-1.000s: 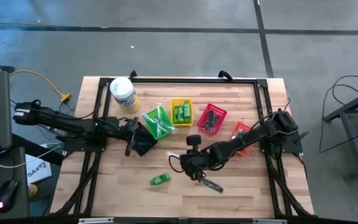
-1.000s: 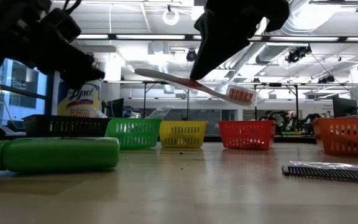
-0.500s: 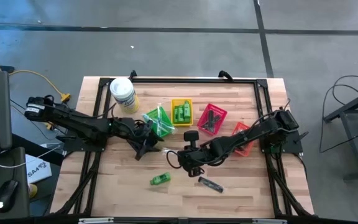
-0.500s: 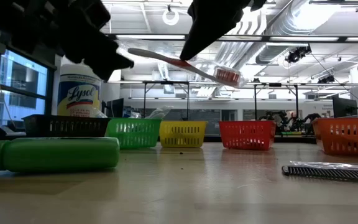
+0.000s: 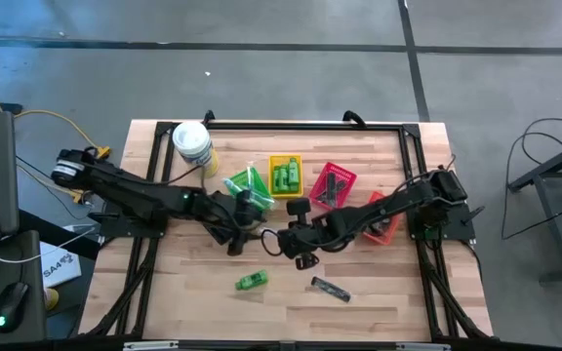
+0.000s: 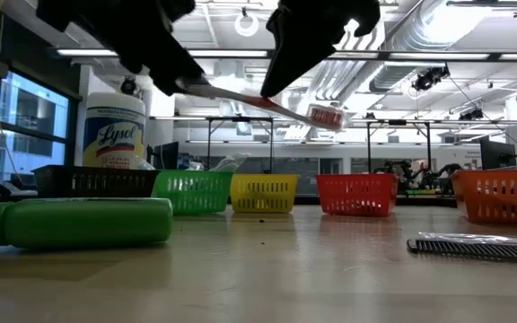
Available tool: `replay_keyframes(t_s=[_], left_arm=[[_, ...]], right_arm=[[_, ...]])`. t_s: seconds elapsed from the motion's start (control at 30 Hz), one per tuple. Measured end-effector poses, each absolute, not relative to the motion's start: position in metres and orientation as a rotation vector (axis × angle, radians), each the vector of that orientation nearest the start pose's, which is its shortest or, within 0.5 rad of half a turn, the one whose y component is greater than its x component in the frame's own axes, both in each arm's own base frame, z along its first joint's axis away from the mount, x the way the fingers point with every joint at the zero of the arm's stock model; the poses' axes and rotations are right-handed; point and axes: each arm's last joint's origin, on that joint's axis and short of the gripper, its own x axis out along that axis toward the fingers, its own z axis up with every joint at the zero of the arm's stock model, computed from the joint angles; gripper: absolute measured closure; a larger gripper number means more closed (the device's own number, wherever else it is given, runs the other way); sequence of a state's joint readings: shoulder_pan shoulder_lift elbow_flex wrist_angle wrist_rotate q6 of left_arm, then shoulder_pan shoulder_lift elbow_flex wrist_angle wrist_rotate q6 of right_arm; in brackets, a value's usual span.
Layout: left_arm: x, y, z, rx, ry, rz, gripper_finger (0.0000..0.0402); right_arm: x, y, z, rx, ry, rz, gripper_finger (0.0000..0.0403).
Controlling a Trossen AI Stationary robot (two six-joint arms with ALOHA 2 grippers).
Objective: Pick & Place Travel size toiletries
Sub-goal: Put the orange toothbrush into the green bin
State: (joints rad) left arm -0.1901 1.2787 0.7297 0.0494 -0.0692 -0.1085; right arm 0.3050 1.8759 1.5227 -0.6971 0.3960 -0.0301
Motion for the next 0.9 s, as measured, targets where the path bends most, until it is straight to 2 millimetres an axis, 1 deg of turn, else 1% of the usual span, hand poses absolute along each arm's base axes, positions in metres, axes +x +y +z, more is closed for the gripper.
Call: replay_keyframes(t_s=[0.17,0.4,0.5,0.57,0.67,0.87,0.9], left_arm=[[0.279,-0.050,0.229,-0.003,0.528,-0.043,0.0174],[0.280,-0.050,0.228,0.015,0.525,-0.023,0.0174],[0.280,-0.050,0.228,0.016,0.527,-0.023,0.0184],[0.280,-0.050,0.227,0.016,0.528,-0.023,0.0202],[0.280,-0.050,0.228,0.017,0.525,-0.023,0.0244],[0.280,-0.050,0.228,0.037,0.528,-0.054,0.0366],[0.280,-0.051,0.227,0.045,0.529,-0.059,0.0379]], right_arm=[[0.382,0.112,0.246,-0.400,0.970,-0.081,0.0401],[0.382,0.112,0.246,-0.397,0.971,-0.074,0.0401],[0.383,0.112,0.246,-0.393,0.960,-0.076,0.0401],[0.384,0.112,0.247,-0.395,0.954,-0.076,0.0401],[0.384,0.112,0.247,-0.399,0.950,-0.073,0.0401],[0.385,0.112,0.247,-0.399,0.946,-0.076,0.0401],[0.385,0.112,0.247,-0.398,0.946,-0.075,0.0401]])
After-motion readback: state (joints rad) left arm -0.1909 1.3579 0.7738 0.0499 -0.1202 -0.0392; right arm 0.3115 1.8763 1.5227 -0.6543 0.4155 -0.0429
